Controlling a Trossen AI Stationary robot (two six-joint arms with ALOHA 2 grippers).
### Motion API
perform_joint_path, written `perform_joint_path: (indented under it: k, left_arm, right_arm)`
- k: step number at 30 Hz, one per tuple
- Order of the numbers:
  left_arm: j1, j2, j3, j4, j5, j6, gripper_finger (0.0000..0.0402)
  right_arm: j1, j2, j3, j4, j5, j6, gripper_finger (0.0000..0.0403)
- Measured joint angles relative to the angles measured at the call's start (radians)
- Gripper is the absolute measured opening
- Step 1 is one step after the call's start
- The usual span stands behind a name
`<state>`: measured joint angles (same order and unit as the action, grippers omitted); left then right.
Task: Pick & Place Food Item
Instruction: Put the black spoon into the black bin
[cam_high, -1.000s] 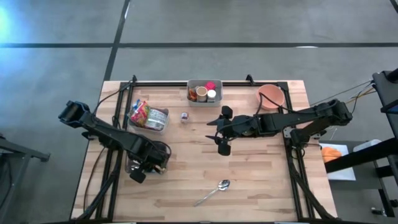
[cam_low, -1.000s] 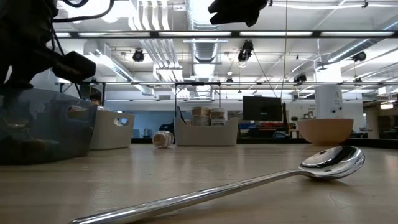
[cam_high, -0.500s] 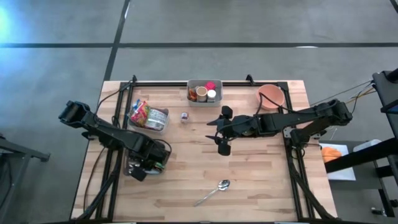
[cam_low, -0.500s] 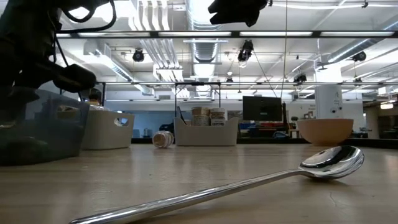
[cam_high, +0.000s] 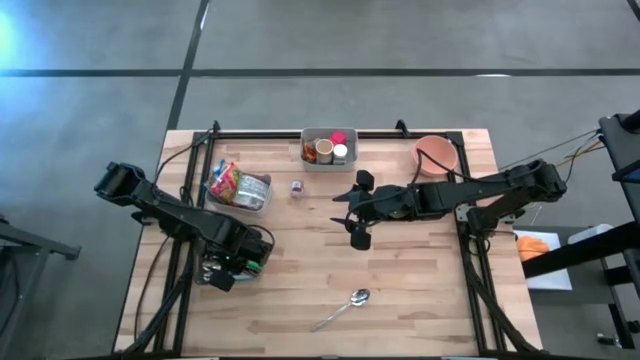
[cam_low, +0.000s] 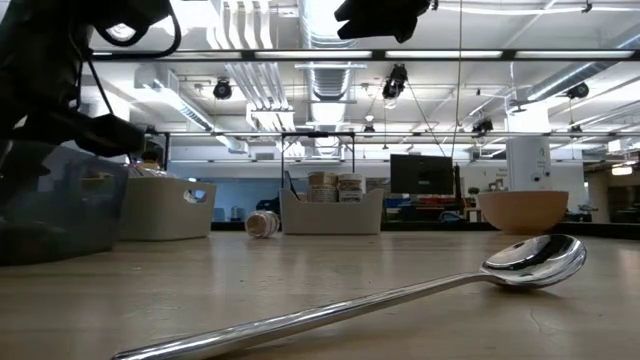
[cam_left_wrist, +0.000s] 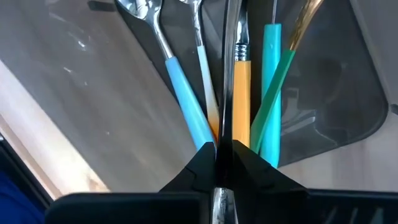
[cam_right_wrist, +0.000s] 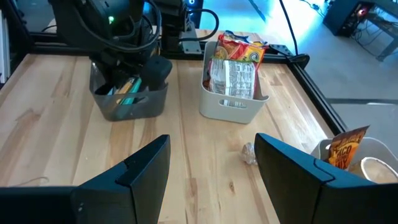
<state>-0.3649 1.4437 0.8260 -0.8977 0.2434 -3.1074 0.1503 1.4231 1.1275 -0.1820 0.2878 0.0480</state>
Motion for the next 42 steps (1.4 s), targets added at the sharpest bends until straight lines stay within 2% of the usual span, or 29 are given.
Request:
perform_joint_path:
  k: [7,36,42]
  left_arm:
    - [0.002,0.000,-0.031,0.017,0.020,0.011,0.0028]
    - [0.003,-0.031,-0.032,0.022,0.012,0.047,0.0032]
    - [0.003,-0.035,-0.032,0.059,0.012,0.085,0.0065]
  right_arm:
    - [0.000,0.000,0.000,0.000,0.000,0.000,0.0233]
    - [0.000,0.000,0.000,0.000,0.000,0.001,0.0233]
    - [0.000,0.000,0.000,0.000,0.000,0.001,0.0233]
